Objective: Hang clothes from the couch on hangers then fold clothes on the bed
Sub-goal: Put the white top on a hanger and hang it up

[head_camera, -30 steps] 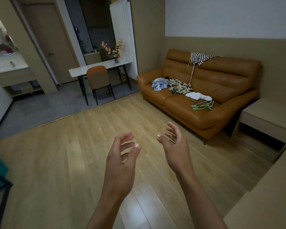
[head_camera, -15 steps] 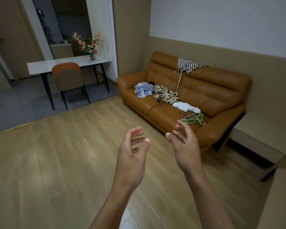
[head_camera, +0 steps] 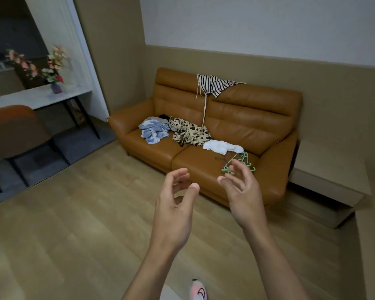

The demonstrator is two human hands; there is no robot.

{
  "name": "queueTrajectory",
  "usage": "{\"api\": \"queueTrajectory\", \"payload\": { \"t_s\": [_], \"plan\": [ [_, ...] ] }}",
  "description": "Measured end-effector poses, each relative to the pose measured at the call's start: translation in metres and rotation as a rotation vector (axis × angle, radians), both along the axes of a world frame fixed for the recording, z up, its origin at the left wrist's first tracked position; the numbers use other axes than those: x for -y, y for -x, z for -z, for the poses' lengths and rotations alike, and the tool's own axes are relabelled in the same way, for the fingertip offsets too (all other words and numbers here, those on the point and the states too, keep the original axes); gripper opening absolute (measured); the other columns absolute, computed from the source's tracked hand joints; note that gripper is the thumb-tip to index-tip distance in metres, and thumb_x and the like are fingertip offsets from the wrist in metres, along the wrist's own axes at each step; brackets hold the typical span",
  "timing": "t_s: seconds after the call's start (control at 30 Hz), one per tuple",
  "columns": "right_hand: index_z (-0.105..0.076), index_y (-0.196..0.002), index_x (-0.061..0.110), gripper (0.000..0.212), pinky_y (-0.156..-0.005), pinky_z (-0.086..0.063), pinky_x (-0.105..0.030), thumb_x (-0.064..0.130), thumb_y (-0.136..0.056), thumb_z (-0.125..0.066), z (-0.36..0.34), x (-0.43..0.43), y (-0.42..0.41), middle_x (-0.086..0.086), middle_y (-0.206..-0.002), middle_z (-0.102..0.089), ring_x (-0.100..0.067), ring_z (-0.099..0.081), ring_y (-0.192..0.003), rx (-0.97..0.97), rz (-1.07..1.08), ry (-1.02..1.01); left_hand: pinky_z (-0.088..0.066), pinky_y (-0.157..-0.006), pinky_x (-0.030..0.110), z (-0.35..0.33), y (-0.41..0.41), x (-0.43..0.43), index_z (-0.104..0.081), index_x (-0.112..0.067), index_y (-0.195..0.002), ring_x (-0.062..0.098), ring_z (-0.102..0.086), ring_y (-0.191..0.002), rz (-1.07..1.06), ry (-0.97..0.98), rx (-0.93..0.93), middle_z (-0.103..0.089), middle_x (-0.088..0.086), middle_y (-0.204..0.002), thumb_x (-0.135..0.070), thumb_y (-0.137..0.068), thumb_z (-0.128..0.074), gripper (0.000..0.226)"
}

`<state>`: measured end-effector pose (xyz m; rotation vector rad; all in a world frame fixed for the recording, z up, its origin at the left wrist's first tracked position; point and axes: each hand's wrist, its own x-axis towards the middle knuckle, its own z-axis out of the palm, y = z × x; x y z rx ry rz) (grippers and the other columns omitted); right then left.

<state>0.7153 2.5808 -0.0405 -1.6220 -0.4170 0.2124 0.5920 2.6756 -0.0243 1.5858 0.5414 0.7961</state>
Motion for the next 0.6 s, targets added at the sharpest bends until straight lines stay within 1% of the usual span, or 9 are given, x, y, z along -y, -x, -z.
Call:
{"api": "queueTrajectory", "payload": {
  "t_s": [0.1, 0.2, 0.3, 0.37, 0.47, 0.6],
  "plan": [
    [-0.051, -0.137, 0.037, 0.052, -0.107, -0.049, -0.039, 0.021, -0.092, -0.073, 0.008, -0.053, -0.064, 0.007, -0.137, -0.058, -0.004, -0.060, -0.119, 0.006, 0.004, -0.019, -0.049, -0.085, 0.014, 0.008, -0.064, -0.051, -0.061, -0.029, -0.120, -0.002, -0.061, -0.108, 0.021, -0.014, 0.000, -0.066, -0.013, -0.117, -0.019, -0.096, -0.065, 0.027],
    [-0.052, -0.140, 0.032, 0.053, -0.109, -0.048, -0.042, 0.020, -0.092, -0.073, 0.012, -0.109, -0.139, 0.007, -0.136, -0.058, -0.004, -0.061, -0.118, 0.009, 0.001, -0.026, -0.046, -0.084, 0.007, 0.004, -0.135, -0.105, -0.061, -0.029, -0.121, -0.007, -0.059, -0.109, 0.027, -0.042, -0.002, -0.065, -0.014, -0.119, -0.021, -0.096, -0.065, 0.027],
    [-0.052, -0.142, 0.029, 0.054, -0.106, -0.050, -0.042, 0.020, -0.093, -0.071, 0.009, -0.147, -0.187, 0.007, -0.138, -0.058, -0.005, -0.062, -0.118, -0.015, -0.004, -0.020, -0.045, -0.083, 0.006, -0.009, -0.179, -0.143, -0.061, -0.030, -0.120, -0.007, -0.059, -0.109, 0.026, -0.063, 0.003, -0.065, -0.015, -0.120, -0.021, -0.096, -0.064, 0.026],
    [-0.052, -0.140, 0.030, 0.051, -0.103, -0.051, -0.039, 0.021, -0.094, -0.071, 0.005, -0.177, -0.222, 0.006, -0.138, -0.058, -0.005, -0.062, -0.117, -0.022, -0.006, -0.025, -0.045, -0.083, 0.007, -0.013, -0.213, -0.174, -0.061, -0.029, -0.121, -0.005, -0.060, -0.109, 0.016, -0.069, 0.018, -0.065, -0.014, -0.120, -0.021, -0.096, -0.064, 0.026],
    [-0.052, -0.137, 0.034, 0.048, -0.099, -0.048, -0.028, 0.020, -0.094, -0.070, 0.000, -0.222, -0.269, 0.009, -0.137, -0.058, -0.004, -0.061, -0.118, -0.020, -0.021, -0.029, -0.046, -0.083, 0.009, -0.016, -0.265, -0.223, -0.061, -0.029, -0.121, -0.002, -0.061, -0.110, 0.013, -0.051, 0.028, -0.065, -0.015, -0.120, -0.024, -0.097, -0.066, 0.025],
    [-0.052, -0.141, 0.031, 0.051, -0.097, -0.050, -0.028, 0.020, -0.094, -0.070, 0.014, -0.273, -0.332, 0.009, -0.136, -0.058, -0.005, -0.062, -0.118, -0.046, 0.032, -0.005, -0.044, -0.081, 0.006, -0.005, -0.338, -0.282, -0.062, -0.028, -0.120, -0.006, -0.061, -0.106, 0.063, -0.019, 0.006, -0.066, -0.014, -0.119, -0.018, -0.096, -0.064, 0.025]
  ]
}}
